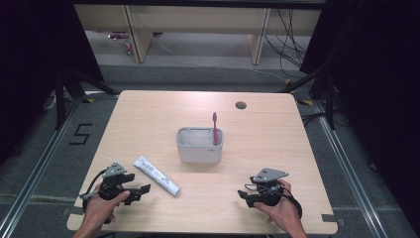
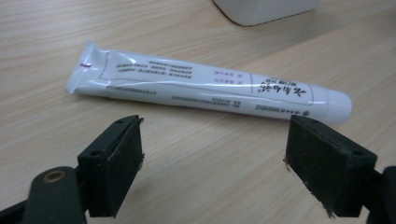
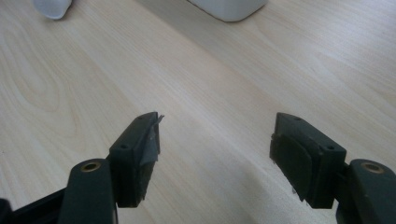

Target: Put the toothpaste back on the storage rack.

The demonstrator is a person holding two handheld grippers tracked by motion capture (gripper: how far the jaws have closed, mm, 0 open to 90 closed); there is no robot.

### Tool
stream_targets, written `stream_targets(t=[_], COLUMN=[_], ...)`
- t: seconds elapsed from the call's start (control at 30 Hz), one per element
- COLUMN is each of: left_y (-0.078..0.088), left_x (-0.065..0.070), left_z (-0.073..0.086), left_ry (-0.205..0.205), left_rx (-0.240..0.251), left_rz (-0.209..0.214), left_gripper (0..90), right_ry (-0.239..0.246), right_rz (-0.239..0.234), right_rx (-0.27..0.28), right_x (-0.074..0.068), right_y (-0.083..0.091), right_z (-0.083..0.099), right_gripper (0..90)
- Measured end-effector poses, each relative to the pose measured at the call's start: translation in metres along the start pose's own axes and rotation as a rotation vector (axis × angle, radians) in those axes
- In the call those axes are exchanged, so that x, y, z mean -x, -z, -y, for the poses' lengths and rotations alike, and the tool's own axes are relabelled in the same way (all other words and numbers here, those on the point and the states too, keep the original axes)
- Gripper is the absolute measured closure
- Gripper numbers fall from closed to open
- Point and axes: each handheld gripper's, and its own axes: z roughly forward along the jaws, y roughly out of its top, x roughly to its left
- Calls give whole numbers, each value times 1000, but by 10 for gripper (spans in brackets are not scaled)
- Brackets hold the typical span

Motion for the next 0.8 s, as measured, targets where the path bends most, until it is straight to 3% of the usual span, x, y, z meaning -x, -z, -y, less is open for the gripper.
stream_targets(t=[0.03, 0.1, 0.13, 0.2, 0.23, 0.33, 0.37, 0.47, 0.5, 0.8], left_y=[-2, -6, -8, -10, -10, -13, -15, -16, -16, -24], left_x=[0, 3, 4, 5, 4, 5, 5, 3, 2, 6], left_z=[-3, -8, -11, -15, -18, -23, -23, -28, -29, -39], left_ry=[1, 39, 81, 102, 85, 94, 105, 174, 178, 215], left_rx=[-5, -15, 4, -12, -37, -64, -61, -84, -93, -175], left_rz=[2, 21, 39, 53, 45, 22, 24, 35, 34, -27], left_gripper=[201, 226, 226, 228, 228, 227, 229, 236, 237, 172], right_ry=[14, 7, 8, 3, -8, 10, -15, 9, 26, 11], right_rz=[0, 12, 14, 10, 5, 2, -9, -10, -6, -11], right_rx=[7, 3, 7, 4, 0, 9, 4, 4, 9, 1], right_x=[1, -1, -1, -1, -2, -2, -5, -4, -4, -5], right_y=[-1, 0, 0, 0, 0, -1, -1, -1, -2, -3], right_z=[0, 0, 0, 0, -1, -1, -1, -2, -2, -2], right_gripper=[332, 332, 332, 331, 331, 331, 331, 331, 331, 331])
